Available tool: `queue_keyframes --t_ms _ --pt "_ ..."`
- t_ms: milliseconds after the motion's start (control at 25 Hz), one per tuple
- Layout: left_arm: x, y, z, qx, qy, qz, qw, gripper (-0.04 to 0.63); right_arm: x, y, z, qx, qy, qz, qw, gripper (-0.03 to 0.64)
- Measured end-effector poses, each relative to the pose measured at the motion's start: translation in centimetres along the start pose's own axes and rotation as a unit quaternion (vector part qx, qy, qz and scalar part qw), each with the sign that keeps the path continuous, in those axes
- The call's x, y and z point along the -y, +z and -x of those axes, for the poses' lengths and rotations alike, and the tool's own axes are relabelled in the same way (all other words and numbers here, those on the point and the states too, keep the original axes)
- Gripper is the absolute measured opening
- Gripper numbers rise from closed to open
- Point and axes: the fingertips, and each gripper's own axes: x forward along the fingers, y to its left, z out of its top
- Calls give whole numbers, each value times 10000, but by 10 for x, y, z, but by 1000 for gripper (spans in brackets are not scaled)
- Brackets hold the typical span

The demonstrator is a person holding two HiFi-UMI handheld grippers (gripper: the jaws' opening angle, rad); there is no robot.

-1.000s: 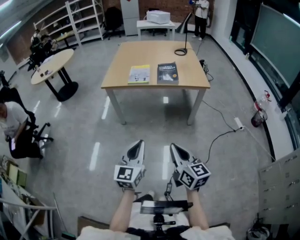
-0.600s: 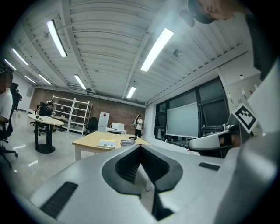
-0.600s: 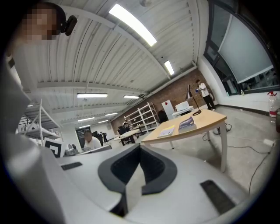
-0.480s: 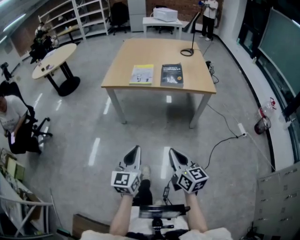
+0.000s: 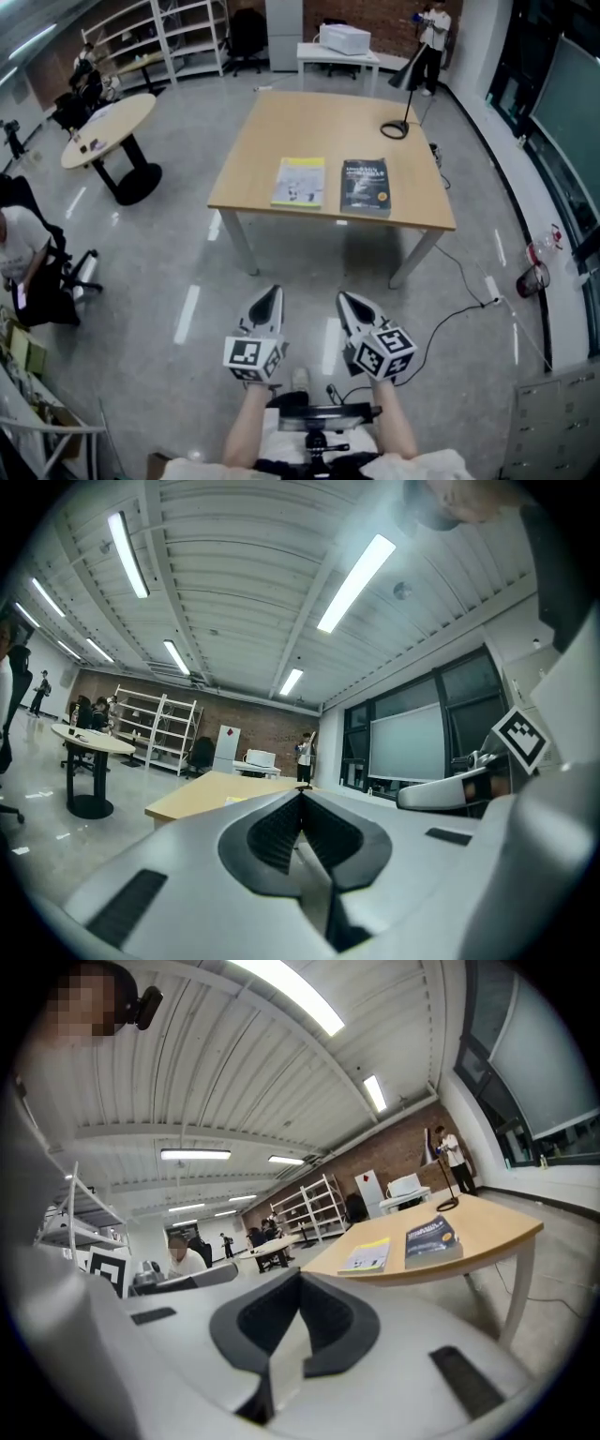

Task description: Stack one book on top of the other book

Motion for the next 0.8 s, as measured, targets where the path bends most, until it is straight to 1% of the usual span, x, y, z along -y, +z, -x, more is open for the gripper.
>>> queue_keyframes --t_ms 240,400,520,640,720,800 --pt "-52 5 -59 -116 -48 110 9999 11 25 20 -66 -62 -145 -31 9999 2" --pt "-80 -9 -104 -311 -10 162 9994 11 57 19 -111 -222 -194 -93 9995 2" --pt "-101 -16 -141 -393 -35 143 9991 11 76 21 -152 -215 -43 -119 9997 2" --pt "-117 -11 -183 -429 -35 159 9989 11 93 36 -196 -240 133 -10 9996 2" --pt "-126 -10 -210 -490 -67 88 9987 11 107 47 -223 -261 174 62 9995 2" --pt "-136 -8 -234 -490 -66 12 9988 11 120 54 -248 -301 218 6 9993 2"
